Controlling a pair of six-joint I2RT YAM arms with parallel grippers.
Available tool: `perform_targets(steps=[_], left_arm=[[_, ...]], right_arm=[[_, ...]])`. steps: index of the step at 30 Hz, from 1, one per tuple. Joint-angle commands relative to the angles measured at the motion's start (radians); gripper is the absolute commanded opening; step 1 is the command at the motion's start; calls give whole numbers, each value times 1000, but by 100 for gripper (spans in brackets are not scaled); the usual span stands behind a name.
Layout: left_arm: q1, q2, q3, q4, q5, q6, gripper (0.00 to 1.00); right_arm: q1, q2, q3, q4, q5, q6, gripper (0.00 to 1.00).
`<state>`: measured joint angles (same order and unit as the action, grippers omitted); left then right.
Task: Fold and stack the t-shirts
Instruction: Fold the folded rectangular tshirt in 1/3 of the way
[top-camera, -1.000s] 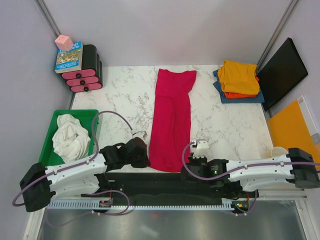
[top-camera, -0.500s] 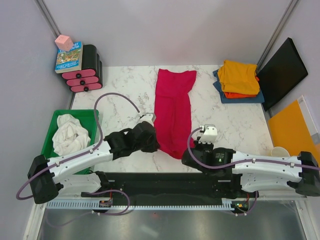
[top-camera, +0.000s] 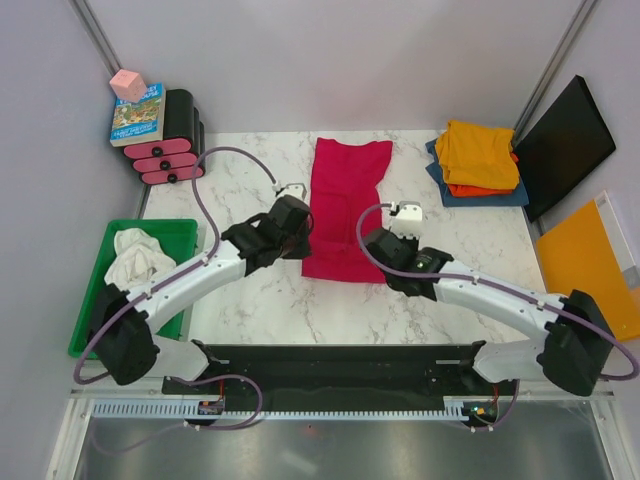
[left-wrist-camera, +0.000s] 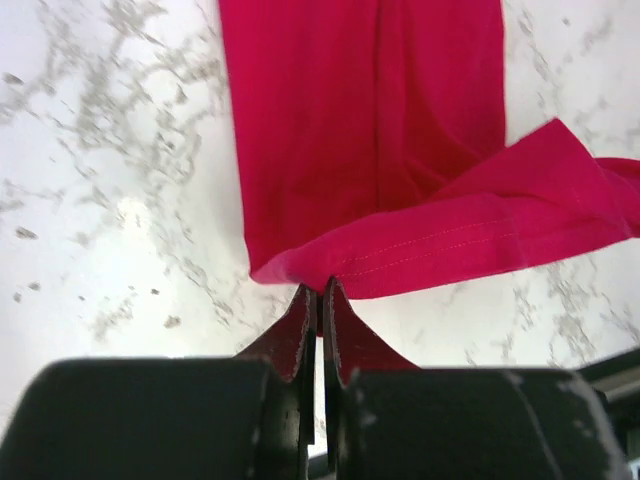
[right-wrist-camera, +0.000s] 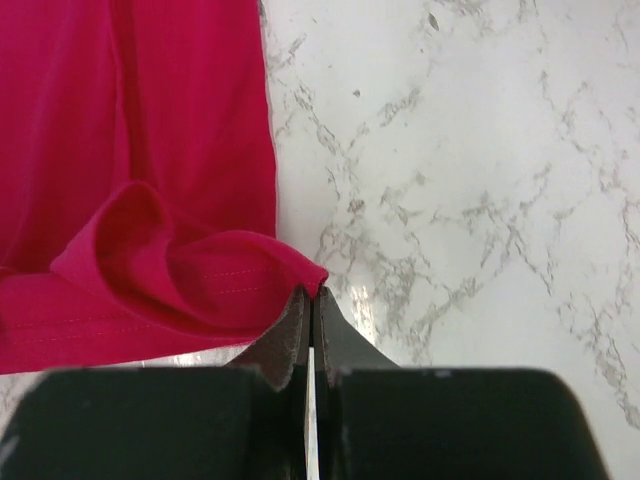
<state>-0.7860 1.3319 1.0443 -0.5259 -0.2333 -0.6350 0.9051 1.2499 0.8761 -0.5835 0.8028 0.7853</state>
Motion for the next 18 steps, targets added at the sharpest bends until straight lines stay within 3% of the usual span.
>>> perform_targets(steps=[1,18], left_arm=[[93,93,120,32,-8,138,2],[257,501,467,43,92,207,2]], right_arm=[[-89,115,112,151,-65,-155,0],[-305,543,431,274,-189,-302,0]])
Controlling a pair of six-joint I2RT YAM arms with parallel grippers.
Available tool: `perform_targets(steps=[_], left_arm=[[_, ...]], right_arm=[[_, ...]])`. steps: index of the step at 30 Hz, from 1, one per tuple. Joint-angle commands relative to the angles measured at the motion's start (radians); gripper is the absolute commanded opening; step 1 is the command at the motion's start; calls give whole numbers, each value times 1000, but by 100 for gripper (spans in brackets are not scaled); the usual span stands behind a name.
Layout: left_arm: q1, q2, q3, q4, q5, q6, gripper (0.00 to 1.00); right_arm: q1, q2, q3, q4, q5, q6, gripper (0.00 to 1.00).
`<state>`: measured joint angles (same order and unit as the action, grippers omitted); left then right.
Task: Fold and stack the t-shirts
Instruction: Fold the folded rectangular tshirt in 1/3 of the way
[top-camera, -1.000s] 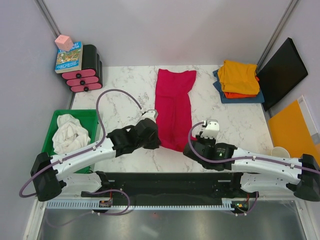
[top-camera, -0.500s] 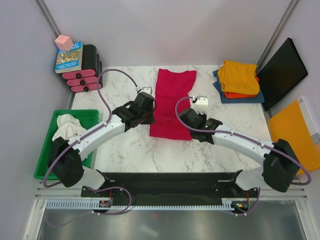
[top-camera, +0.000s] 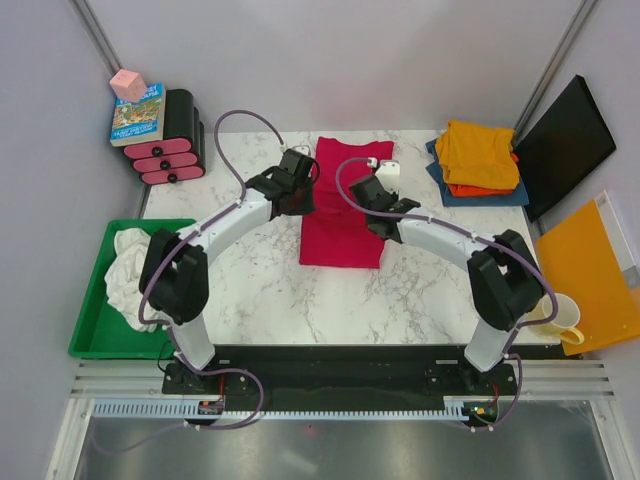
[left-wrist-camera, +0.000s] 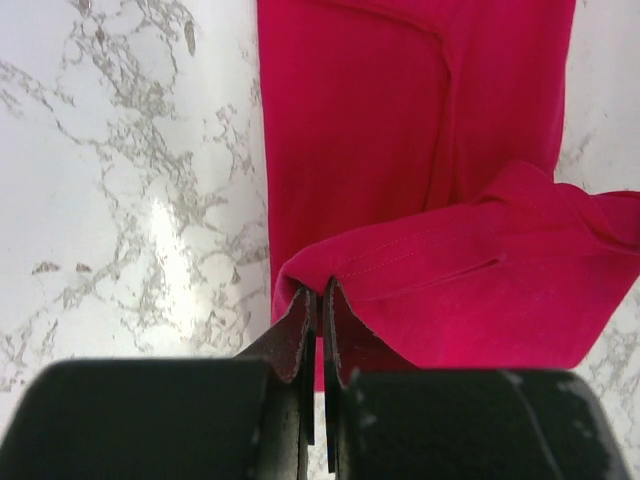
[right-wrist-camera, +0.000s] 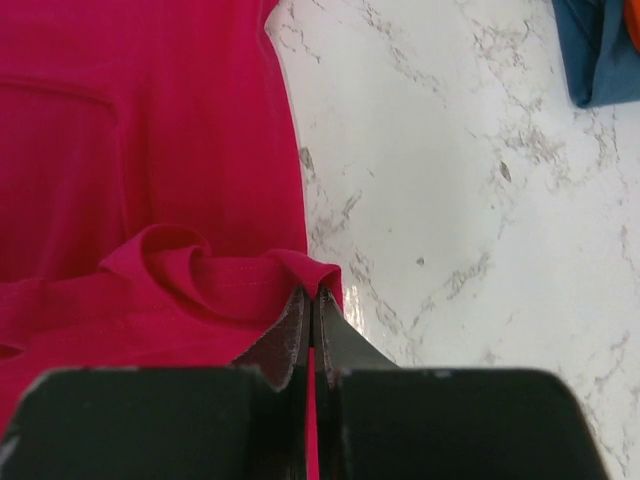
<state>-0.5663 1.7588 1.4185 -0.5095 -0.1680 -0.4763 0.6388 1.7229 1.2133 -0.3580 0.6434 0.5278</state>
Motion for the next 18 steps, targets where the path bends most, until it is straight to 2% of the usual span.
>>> perform_targets(steps=[1,11,12,13,14,15,16,17,18], left_arm=[[42,94,126,23,36,48,2],[89,326,347,-23,99,62,4],[89,335,359,-30,99,62,10],[89,332,365,-35,91,56,19],[89,323,358,-34,81,47,35],[86,303,349,-32,68,36,45],[86,285,324,-31,52,33,53],[83,237,307,-29,42,31,66],[79,216,292,-21,38,33,74]], right_arm=[[-45,87,124,50,-34,-54,0],[-83,279,249,53,-68,-63,0],[-83,276,247,51,-57,-58,10],[-87,267,233,71,-56,-58,36],[-85,224,220,85,-53,-57,48],[-83,196,203,99,-50,-61,61],[-82,169,177,111,-50,-58,81],[-83,118,167,110,-60,-60,87],[-76,95,158,106,-76,-61,89]])
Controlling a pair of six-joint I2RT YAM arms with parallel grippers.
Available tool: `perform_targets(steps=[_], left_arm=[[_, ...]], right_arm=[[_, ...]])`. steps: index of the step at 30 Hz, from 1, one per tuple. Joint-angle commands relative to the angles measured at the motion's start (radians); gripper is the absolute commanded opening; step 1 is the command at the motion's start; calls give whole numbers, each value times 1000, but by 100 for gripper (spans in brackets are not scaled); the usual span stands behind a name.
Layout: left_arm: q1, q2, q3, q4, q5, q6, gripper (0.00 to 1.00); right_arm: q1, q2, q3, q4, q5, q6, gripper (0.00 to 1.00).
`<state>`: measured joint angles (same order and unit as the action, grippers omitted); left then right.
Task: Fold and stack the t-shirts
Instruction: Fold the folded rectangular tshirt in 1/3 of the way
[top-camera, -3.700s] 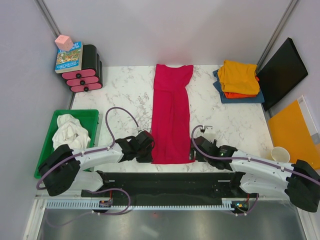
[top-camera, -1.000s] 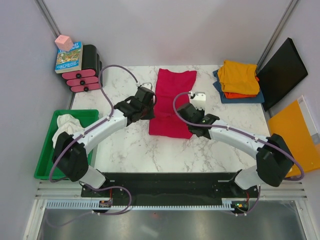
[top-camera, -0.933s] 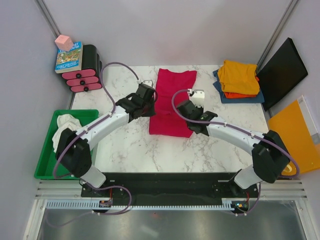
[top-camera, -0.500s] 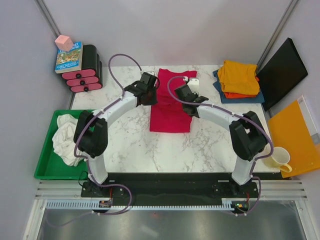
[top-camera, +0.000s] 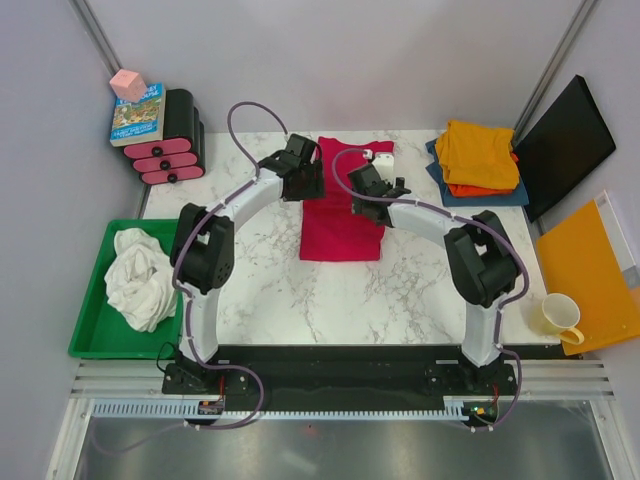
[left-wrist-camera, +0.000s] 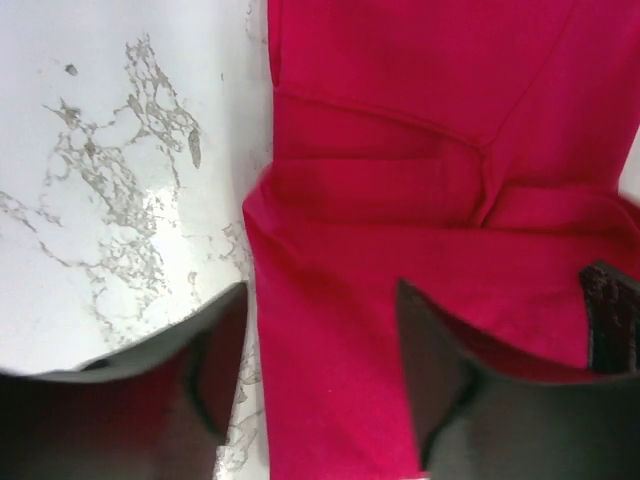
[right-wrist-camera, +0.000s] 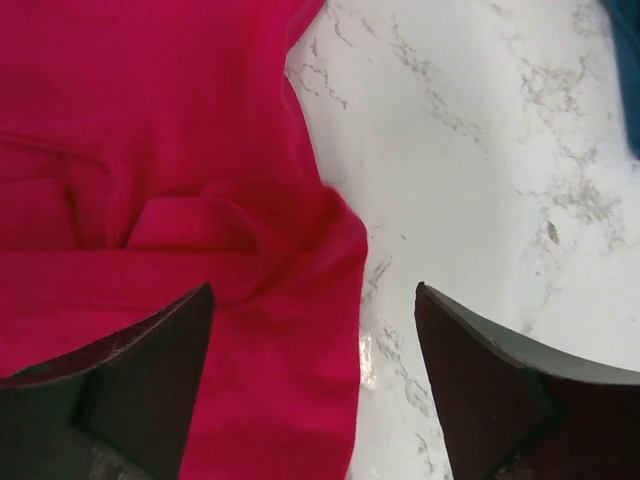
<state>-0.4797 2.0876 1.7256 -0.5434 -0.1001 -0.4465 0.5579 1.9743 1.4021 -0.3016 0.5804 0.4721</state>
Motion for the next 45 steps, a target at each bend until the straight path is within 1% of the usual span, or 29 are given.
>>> perform_targets(steps=[1,3,4,5,6,7,8,9,10,11,13,17,20,24,28,29,34,37,40,41,44,45], left_arm=[[-11,-136,-49,14,-32,3,76],[-20,-211,-96,17,-41,-4,77],[-23,-240,-154,34,-33,-8,77],[-30,-260,-185,40,-24,-12,76],[-42,-290,-214,48,-15,-26,74],[-48,-299,-268,69,0,-32,71],[-59,-304,-294,85,10,-34,65],[-77,-302,-335,98,17,-38,63],[-86,-298,-351,108,31,-46,62],[-95,-288,-365,129,37,-50,60],[-120,-256,-389,141,46,-63,59],[-149,-215,-416,155,65,-80,55],[-177,-215,-451,158,60,-92,53],[-210,-245,-555,183,56,-130,52],[-269,-293,-671,204,42,-182,50],[-299,-313,-719,209,36,-205,50],[-402,-379,-846,218,17,-291,47],[-499,-446,-925,212,7,-363,47],[-569,-524,-1017,191,-10,-426,46],[-585,-570,-1034,183,-22,-443,46],[-615,-638,-1095,151,-38,-503,46],[-620,-684,-1106,140,-44,-514,46]], right_arm=[[11,-179,-57,39,-10,-4,91],[39,-245,-96,38,-30,-1,89],[46,-262,-142,50,-51,8,82],[57,-285,-162,55,-86,20,76],[82,-291,-208,65,-96,26,68],[94,-296,-227,100,-106,31,46],[118,-287,-244,113,-114,48,37],[126,-276,-256,117,-119,57,30],[134,-263,-261,125,-119,66,20],[143,-235,-262,130,-126,80,18],[146,-210,-281,159,-140,97,15],[154,-155,-304,168,-149,128,13],[166,-173,-357,167,-145,152,13],[195,-224,-466,162,-137,200,12],[250,-275,-557,141,-133,247,13],[261,-285,-596,139,-134,258,13],[339,-376,-699,93,-123,333,12],[393,-457,-753,36,-106,387,13],[448,-552,-802,-20,-97,434,13],[462,-596,-822,-48,-91,466,13],[510,-666,-838,-108,-68,525,14],[529,-680,-838,-125,-60,536,14]])
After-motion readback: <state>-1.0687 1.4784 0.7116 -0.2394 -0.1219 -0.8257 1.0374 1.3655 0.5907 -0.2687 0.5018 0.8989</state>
